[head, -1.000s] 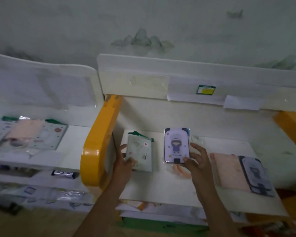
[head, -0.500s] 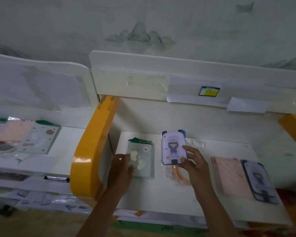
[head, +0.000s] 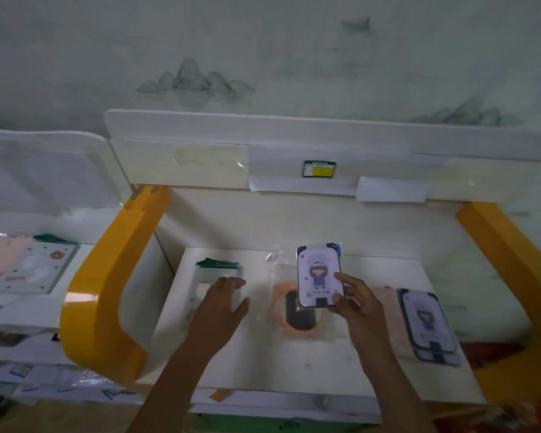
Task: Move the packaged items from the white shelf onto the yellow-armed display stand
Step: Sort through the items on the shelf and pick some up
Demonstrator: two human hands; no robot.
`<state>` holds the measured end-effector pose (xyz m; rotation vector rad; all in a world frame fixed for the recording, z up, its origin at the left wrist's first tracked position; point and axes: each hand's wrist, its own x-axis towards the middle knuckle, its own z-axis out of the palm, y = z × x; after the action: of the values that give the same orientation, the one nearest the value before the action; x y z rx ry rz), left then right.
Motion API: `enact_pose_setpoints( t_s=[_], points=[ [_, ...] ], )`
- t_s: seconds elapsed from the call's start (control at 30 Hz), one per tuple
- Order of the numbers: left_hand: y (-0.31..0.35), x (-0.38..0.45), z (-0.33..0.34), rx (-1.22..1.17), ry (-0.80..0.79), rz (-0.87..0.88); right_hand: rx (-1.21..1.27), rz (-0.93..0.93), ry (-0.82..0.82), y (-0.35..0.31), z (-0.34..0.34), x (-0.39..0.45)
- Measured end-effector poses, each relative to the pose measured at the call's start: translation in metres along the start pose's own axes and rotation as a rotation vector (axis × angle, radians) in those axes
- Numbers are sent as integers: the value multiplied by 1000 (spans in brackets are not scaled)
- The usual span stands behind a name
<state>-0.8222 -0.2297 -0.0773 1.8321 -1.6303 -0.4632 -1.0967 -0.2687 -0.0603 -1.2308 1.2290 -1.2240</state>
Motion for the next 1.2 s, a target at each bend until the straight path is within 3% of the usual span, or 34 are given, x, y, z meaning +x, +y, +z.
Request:
enact_pose_setpoints(
  t_s=[0.27,0.47,0.67,0.9,1.13,1.2],
  points=[
    [96,-3,72,-415,-69,-57,-40,16,90,-7,-119,1],
    [150,-7,123,-476,-108,-65,-109,71,169,1,-189,-13],
    [176,-5,149,-441,-146,-13,-217,76,202,31,-211,-11],
    [181,2,158,-435,-174,8,-604,99,241,61,-211,-2],
    [175,-5,148,-423,-110,-50,-1275,25,265,67,-197,0],
    [166,-10,142,-438,-100,-71,-1291,-45,244,69,-197,1]
  ],
)
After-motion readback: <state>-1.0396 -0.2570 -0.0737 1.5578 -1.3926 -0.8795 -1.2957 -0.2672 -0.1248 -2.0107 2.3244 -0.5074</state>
